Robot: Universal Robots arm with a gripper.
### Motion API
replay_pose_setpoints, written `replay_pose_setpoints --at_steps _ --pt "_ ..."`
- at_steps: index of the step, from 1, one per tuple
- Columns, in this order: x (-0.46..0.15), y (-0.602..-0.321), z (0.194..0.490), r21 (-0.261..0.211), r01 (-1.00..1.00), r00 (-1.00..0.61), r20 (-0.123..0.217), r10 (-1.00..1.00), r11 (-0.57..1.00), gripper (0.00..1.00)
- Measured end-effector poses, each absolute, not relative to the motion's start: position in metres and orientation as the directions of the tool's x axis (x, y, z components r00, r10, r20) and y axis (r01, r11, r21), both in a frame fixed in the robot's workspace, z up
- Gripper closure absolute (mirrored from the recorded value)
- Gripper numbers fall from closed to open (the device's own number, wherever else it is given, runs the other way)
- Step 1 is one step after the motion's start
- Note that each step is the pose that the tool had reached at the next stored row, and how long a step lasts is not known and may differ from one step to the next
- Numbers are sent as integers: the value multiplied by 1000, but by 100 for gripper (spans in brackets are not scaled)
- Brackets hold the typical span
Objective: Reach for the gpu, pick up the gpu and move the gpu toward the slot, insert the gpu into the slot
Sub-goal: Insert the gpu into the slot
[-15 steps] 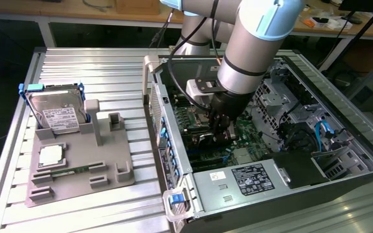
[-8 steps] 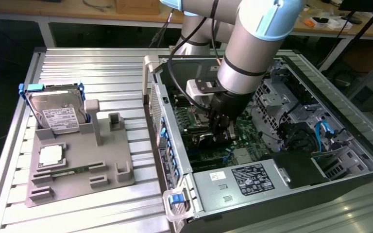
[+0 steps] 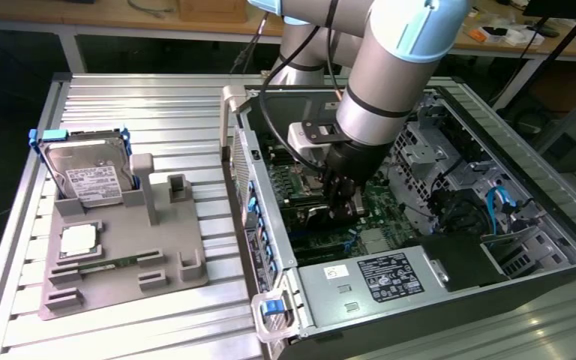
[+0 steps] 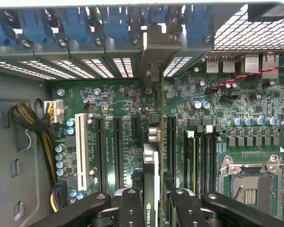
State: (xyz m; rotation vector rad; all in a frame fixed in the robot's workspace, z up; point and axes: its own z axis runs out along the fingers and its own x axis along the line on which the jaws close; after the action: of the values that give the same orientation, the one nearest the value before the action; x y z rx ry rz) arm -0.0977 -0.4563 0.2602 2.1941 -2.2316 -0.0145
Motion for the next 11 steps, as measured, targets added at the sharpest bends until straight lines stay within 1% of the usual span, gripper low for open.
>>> replay_pose_setpoints --at_steps 11 --pt "-98 -456 260 15 -1000 -17 2 -1000 17 73"
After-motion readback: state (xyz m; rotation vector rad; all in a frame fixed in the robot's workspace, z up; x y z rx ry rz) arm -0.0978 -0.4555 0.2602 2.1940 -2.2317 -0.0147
